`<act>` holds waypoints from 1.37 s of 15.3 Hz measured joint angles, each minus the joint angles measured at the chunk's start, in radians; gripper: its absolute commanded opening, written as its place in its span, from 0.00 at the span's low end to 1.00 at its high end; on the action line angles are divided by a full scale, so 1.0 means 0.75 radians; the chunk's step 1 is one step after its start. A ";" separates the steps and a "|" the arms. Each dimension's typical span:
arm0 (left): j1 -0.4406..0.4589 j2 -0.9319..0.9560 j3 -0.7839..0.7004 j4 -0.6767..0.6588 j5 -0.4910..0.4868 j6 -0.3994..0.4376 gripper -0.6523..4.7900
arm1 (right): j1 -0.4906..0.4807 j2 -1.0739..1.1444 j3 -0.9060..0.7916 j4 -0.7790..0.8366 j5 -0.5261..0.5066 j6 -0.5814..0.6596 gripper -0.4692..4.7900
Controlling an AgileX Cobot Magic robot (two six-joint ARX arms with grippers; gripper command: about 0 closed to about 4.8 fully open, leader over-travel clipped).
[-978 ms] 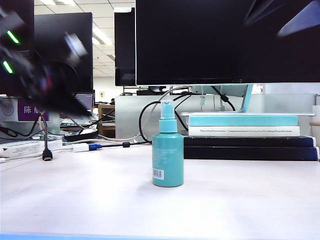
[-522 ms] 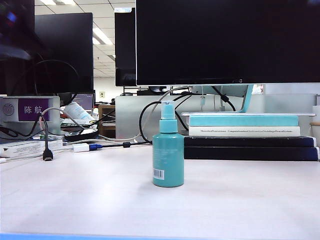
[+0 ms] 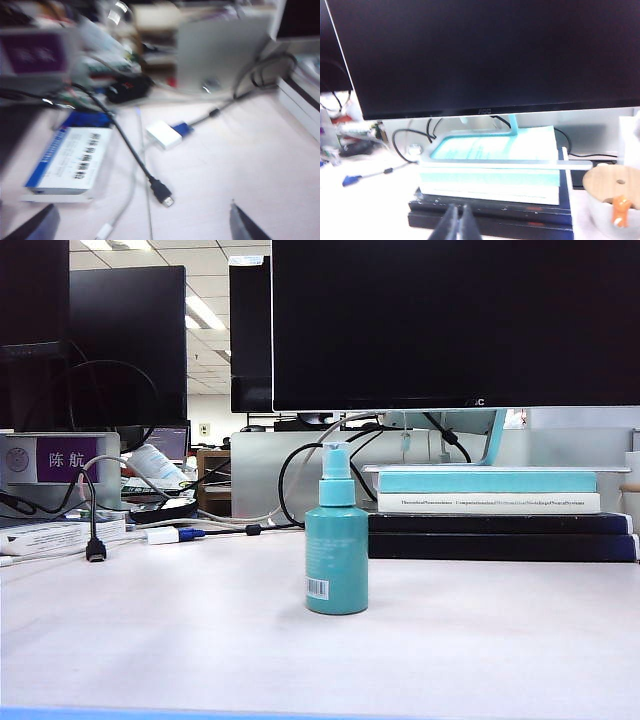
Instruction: Pick up the sprayer with the left hand, pick up its lid with the right hand then put the lid on the sprayer.
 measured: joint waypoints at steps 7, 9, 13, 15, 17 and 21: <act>-0.001 -0.694 -0.273 0.048 -0.229 -0.078 0.65 | 0.001 -0.127 -0.154 0.058 0.005 0.049 0.11; -0.001 -0.811 -0.323 -0.062 -0.300 -0.089 0.61 | 0.001 -0.126 -0.227 0.050 0.005 0.054 0.10; 0.000 -0.896 -0.378 -0.188 -0.344 -0.114 0.57 | 0.001 -0.126 -0.296 0.041 0.005 0.060 0.10; -0.001 -0.934 -0.403 -0.224 -0.344 -0.124 0.55 | 0.001 -0.126 -0.296 -0.020 0.005 0.060 0.10; -0.001 -0.974 -0.403 -0.245 -0.346 -0.129 0.50 | 0.001 -0.126 -0.296 -0.073 0.006 0.060 0.10; 0.000 -0.988 -0.410 -0.327 -0.376 -0.139 0.50 | 0.001 -0.126 -0.296 -0.118 0.006 0.058 0.10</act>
